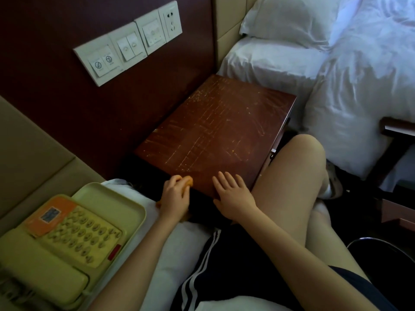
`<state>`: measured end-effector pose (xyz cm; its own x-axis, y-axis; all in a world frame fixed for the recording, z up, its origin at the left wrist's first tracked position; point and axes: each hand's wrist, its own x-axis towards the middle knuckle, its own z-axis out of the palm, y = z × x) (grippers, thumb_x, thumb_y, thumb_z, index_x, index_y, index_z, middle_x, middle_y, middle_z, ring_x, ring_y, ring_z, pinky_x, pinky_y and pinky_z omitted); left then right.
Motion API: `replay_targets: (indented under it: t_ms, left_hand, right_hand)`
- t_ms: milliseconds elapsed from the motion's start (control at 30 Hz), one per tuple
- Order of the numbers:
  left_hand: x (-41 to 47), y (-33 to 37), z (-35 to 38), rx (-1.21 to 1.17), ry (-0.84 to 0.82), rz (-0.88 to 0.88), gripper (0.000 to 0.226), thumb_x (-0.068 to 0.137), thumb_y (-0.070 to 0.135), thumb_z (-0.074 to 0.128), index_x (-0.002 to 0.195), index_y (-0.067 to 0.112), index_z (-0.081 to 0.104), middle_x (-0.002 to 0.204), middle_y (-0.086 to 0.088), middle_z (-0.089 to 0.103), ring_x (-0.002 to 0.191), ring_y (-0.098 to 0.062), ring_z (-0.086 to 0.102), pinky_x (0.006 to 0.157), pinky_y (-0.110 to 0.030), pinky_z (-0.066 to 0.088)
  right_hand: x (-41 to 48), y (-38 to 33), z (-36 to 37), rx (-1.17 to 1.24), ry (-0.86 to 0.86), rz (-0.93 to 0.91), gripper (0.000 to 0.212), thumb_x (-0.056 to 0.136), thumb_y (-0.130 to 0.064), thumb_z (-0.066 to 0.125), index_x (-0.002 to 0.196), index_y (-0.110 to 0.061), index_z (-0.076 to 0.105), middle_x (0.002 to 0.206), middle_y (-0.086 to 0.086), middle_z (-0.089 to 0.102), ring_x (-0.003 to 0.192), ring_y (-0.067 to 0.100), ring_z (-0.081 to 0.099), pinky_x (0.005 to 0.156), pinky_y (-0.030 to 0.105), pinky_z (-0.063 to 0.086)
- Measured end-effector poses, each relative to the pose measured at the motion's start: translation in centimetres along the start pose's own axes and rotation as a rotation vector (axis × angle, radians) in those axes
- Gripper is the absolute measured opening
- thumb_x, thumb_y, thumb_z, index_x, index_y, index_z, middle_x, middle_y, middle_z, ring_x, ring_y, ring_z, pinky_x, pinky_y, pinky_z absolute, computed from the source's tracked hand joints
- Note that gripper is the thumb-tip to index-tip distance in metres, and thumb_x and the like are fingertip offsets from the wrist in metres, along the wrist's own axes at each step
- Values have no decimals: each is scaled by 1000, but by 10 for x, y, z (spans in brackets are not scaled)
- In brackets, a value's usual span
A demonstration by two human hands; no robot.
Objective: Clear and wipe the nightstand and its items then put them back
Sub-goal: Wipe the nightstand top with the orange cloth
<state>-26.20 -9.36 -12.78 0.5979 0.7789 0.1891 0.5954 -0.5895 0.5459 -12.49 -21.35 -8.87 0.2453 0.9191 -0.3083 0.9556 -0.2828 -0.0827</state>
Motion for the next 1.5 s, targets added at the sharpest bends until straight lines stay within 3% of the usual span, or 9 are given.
replay_targets:
  t_ms: [167,367,667,800,967,1133,1267,1500]
  left_hand:
    - [11,10,2,26,47,-111,29,91,7,53,118,7,62,116,-10,54,106,-26,46,81,-21,36]
    - [-2,11,3,45,-130,141,31,88,6,54,117,12,63,115,-6,55,106,-22,46,87,-24,38]
    - [26,-5,-5,30,73,-204,28,92,7,49,118,5,60,123,-11,51,112,-26,42,86,-22,35]
    - [31,2,0,70,56,-197,29,92,8,49,118,7,60,124,-8,52,112,-25,42,87,-25,37]
    - [11,-3,0,53,-110,3,31,91,8,51,120,11,61,124,-4,53,112,-18,40,89,-21,32]
    - [32,-11,-9,84,0,-182,28,91,6,50,115,9,62,123,-7,52,110,-21,42,86,-22,34]
    - [52,4,-7,141,-25,-212,28,92,10,49,117,11,61,125,-7,52,114,-25,41,93,-37,41]
    - [22,8,4,65,-102,-32,29,90,7,51,117,12,63,122,-2,54,110,-17,42,88,-20,33]
  right_hand:
    - [2,3,4,42,0,-4,67,98,-43,29,149,-15,-5,157,8,-6,144,24,-6,114,43,-2]
    - [2,9,8,90,61,-2,63,99,-37,31,149,-16,0,157,7,-1,144,23,-2,114,41,1]
    - [-2,20,9,159,96,-70,62,99,-37,32,150,-19,1,157,4,-1,144,21,-4,114,39,-2]
    - [-2,27,11,153,103,-73,63,98,-37,33,150,-20,1,157,3,-2,144,21,-4,114,39,-1]
    - [-3,32,16,180,75,-52,63,98,-38,34,150,-20,1,157,4,-2,144,22,-4,114,40,0]
    - [-3,31,22,215,94,-38,62,99,-39,30,150,-20,1,157,3,-2,144,22,-6,114,39,-3]
    - [-2,33,24,235,109,-34,61,99,-38,30,150,-21,0,157,2,-3,144,21,-7,114,38,-5]
    - [-1,48,35,265,135,12,61,99,-41,30,149,-23,1,157,0,-2,144,19,-6,114,35,-5]
